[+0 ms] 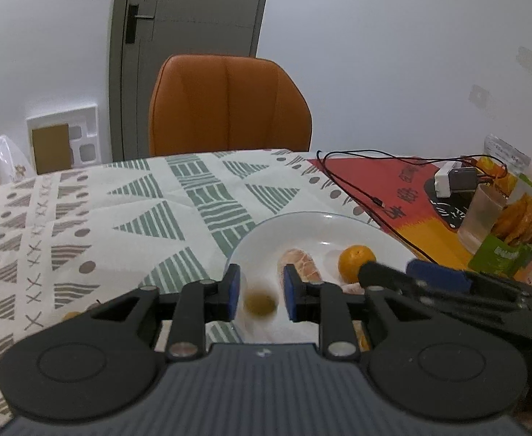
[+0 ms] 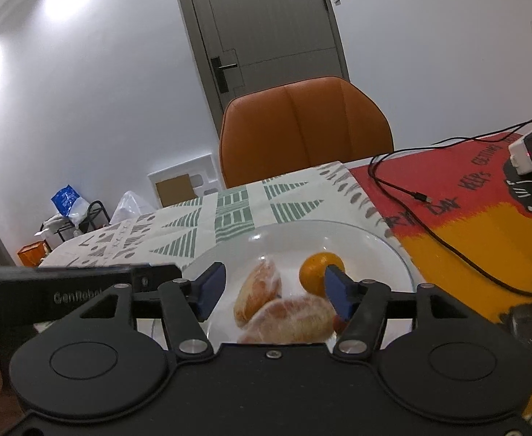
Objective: Organize fruits
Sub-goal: 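Carry the pomelo segment to the plate with the right tool while the left tool carries the yellow fruit there, then open both tools over the plate and withdraw them to the remaining fruit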
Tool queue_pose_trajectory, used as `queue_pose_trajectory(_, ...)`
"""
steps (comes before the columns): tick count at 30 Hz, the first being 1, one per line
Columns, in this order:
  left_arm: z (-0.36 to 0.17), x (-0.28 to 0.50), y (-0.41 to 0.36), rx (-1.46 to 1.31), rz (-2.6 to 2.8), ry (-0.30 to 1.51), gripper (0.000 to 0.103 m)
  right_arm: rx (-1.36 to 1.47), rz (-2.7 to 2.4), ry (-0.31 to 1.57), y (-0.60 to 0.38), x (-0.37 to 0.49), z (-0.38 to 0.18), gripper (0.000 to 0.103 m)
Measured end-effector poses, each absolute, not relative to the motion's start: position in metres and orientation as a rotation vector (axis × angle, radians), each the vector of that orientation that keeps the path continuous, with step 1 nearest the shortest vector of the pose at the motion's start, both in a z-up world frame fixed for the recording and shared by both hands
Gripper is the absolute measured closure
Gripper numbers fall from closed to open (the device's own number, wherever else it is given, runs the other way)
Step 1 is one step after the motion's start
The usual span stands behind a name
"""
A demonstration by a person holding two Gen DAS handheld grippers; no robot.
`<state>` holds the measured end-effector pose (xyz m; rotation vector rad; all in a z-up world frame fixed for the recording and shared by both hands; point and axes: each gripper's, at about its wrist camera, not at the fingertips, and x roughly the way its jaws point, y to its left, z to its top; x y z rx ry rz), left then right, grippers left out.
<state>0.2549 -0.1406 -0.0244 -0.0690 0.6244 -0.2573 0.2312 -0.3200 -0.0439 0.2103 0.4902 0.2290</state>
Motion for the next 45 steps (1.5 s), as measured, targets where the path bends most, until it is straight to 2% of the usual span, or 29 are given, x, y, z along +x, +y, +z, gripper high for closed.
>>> queue_pose_trajectory(5, -0.023, 0.247, -0.135, -0.074, -0.243, 0.633, 0.076, 0.206, 0.196, 0.488, -0.323, 0.223, -0.044, 0.029)
queue_pose_trajectory(7, -0.022, 0.242, -0.130, -0.070, -0.225, 0.635, 0.073, 0.198, 0.187, 0.483, -0.322, 0.219, -0.043, 0.023)
queue_pose_trajectory(10, -0.020, 0.235, -0.122, -0.065, -0.197, 0.635, 0.062, 0.195, 0.187, 0.478, -0.320, 0.213, -0.042, 0.015)
queue_pose_trajectory(15, -0.013, 0.222, -0.108, -0.058, -0.138, 0.612, 0.031, 0.202, 0.193, 0.480, -0.319, 0.204, -0.040, 0.007)
queue_pose_trajectory(17, -0.010, 0.216, -0.103, -0.043, -0.127, 0.592, 0.022, 0.209, 0.198, 0.478, -0.318, 0.200, -0.038, 0.000)
queue_pose_trajectory(18, -0.008, 0.214, -0.101, -0.036, -0.116, 0.587, 0.018, 0.219, 0.200, 0.474, -0.318, 0.197, -0.037, 0.000)
queue_pose_trajectory(26, -0.002, 0.194, -0.081, -0.037, -0.053, 0.574, 0.014, 0.220, 0.196, 0.474, -0.311, 0.182, -0.034, 0.000)
queue_pose_trajectory(45, -0.013, 0.157, -0.047, -0.061, -0.031, 0.578, 0.013, 0.198, 0.277, 0.495, -0.272, 0.166, -0.041, 0.000)
